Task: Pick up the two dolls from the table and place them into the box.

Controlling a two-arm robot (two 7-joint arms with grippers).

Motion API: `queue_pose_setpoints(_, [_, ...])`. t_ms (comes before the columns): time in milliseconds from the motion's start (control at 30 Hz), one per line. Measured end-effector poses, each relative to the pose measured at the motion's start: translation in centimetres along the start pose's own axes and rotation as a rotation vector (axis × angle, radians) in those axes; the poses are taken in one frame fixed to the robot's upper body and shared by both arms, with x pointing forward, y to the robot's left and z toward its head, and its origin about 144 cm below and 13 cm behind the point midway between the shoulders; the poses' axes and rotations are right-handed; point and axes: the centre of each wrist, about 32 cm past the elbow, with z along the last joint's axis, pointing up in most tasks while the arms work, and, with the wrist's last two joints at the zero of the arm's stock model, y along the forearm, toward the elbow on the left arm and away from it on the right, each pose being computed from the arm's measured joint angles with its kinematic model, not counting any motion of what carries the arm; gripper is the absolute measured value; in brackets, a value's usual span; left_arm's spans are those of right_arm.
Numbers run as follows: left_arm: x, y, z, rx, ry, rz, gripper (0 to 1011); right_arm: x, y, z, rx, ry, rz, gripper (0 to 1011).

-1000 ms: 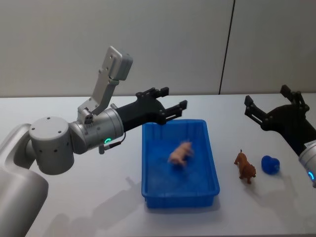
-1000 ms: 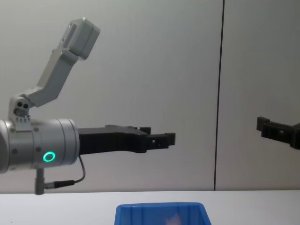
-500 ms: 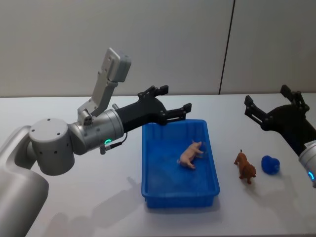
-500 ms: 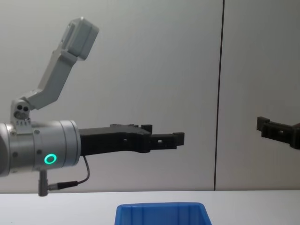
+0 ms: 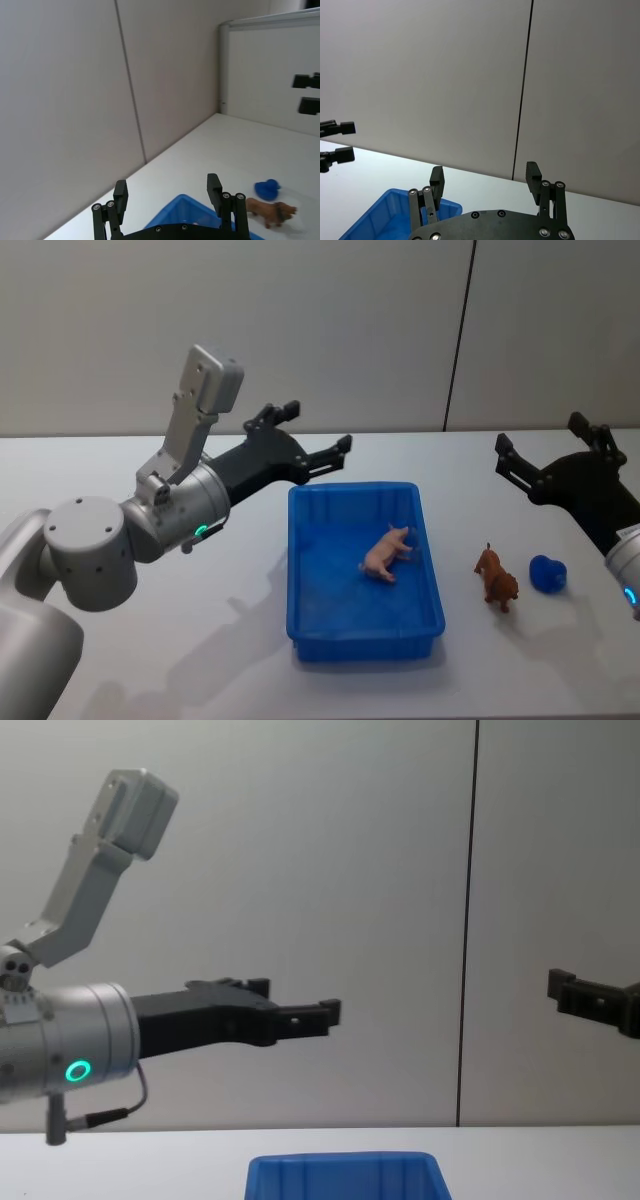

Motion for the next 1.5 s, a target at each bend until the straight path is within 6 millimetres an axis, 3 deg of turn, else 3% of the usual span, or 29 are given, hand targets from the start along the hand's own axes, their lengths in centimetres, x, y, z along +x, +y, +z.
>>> queue_pose_setpoints(733, [-0.3,1.5,-0.6,-0.026,-0.102,0.194,1001,0.2,-0.2,-0.7,-0.054,-0.013,-0.023,1001])
queue_pose_setpoints(1500, [-0.3,1.8,-0.7,-0.034,-0.122,0.231,1001,0.3,-1.5,-5.7,-0.280,-0.092,0.012,1001])
